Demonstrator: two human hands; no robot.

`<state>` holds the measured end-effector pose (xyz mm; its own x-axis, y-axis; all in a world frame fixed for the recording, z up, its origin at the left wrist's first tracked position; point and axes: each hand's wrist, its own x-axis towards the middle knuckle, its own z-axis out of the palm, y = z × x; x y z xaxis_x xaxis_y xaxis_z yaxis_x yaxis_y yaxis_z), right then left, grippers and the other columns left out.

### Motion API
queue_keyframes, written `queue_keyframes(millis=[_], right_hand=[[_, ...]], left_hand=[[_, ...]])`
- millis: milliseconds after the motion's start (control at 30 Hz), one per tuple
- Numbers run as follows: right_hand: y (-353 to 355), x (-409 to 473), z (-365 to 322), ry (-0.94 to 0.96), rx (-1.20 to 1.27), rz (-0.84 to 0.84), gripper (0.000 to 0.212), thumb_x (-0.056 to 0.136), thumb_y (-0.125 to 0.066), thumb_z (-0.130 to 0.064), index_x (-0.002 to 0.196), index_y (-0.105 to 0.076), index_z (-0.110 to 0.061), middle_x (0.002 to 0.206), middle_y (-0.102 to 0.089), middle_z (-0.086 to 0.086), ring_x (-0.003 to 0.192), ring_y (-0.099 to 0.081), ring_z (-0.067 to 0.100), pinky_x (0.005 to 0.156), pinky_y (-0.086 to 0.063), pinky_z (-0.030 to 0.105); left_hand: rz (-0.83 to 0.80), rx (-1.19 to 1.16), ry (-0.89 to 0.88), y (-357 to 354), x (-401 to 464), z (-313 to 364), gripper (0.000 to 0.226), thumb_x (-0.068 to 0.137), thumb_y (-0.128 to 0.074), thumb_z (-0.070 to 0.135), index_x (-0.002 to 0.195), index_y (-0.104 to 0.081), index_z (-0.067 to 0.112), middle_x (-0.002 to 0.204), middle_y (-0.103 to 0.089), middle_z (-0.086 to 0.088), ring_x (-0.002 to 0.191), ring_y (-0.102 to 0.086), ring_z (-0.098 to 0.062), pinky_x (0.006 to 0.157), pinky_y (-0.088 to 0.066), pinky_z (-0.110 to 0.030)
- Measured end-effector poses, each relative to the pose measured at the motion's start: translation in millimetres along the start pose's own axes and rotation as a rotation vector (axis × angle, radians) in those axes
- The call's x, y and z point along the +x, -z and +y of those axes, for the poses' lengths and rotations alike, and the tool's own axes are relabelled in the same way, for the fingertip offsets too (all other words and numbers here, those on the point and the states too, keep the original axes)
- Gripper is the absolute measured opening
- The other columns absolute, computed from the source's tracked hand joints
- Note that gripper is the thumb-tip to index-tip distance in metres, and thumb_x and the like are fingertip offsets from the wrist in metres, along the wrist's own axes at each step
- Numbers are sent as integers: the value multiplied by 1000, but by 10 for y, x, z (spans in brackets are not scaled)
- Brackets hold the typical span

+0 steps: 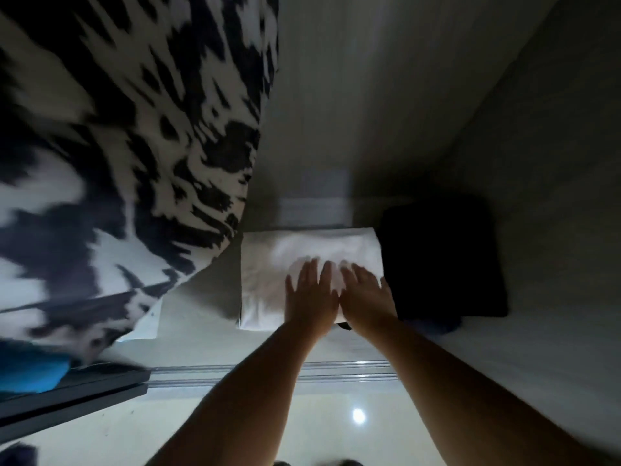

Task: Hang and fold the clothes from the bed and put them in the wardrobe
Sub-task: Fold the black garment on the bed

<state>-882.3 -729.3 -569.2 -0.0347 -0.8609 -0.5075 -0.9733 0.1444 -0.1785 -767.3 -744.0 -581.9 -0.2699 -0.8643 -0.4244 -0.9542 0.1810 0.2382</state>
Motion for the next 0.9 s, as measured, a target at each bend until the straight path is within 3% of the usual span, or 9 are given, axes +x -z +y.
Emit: queue_keyframes(millis=[100,167,267,367,567,733,800,900], right_hand=[[397,-538,10,-67,115,55,44,100,-34,-28,143,-29,-21,136,-49,10,120,-52,28,92,-45,39],[700,-980,0,-109,178,63,40,102,-31,-34,140,-34,-20,127,-56,12,111,-59,31,81,-48,37],[1080,-1656,-4,-171,226,73,44,102,-31,-39,140,-38,-18,126,-59,18,111,-58,36,82,-47,39],[1386,-2228,56,-253,328,130,42,101,-34,-39,137,-43,-19,123,-61,19,109,-59,39,81,-46,37],[1822,-3118,227,-369,364,148,39,100,-32,-39,126,-51,-17,114,-64,20,101,-61,37,73,-42,35],[2069,-3850,413,-380,431,-88,42,102,-30,-33,113,-59,-5,107,-65,17,97,-63,32,77,-49,34],[2124,-4117,530,-397,453,-190,41,103,-27,-25,118,-57,-2,106,-64,19,94,-65,32,70,-50,34],[2216,-4545,851,-465,501,-136,37,102,-32,-26,106,-61,-4,89,-63,12,69,-62,25,55,-46,25]], left_hand=[[-38,-108,24,451,-423,284,46,101,-34,32,144,-31,17,140,-49,-9,128,-46,-25,105,-34,-39],[-59,-154,-25,828,-804,431,35,100,-35,29,130,-47,16,125,-60,-10,115,-56,-27,92,-45,-36],[-57,-164,-86,1358,-1426,620,28,97,-39,27,113,-58,15,111,-65,-10,103,-61,-31,74,-47,-33],[-42,-126,-104,1738,-1938,720,24,94,-41,28,100,-61,16,99,-67,-10,90,-62,-32,61,-35,-29],[-39,56,-254,2313,-2515,1023,22,96,-38,24,96,-59,16,99,-65,-9,82,-56,-30,62,-32,-29],[-78,160,-411,2691,-2912,1555,24,94,-35,18,85,-57,17,81,-61,-6,76,-55,-29,56,-32,-29],[-91,231,-476,2724,-3064,1828,24,94,-35,16,91,-59,15,90,-64,-8,82,-59,-30,62,-37,-29],[-112,404,-552,2720,-3294,2326,27,95,-37,14,107,-61,12,109,-63,-11,99,-60,-32,72,-41,-31]])
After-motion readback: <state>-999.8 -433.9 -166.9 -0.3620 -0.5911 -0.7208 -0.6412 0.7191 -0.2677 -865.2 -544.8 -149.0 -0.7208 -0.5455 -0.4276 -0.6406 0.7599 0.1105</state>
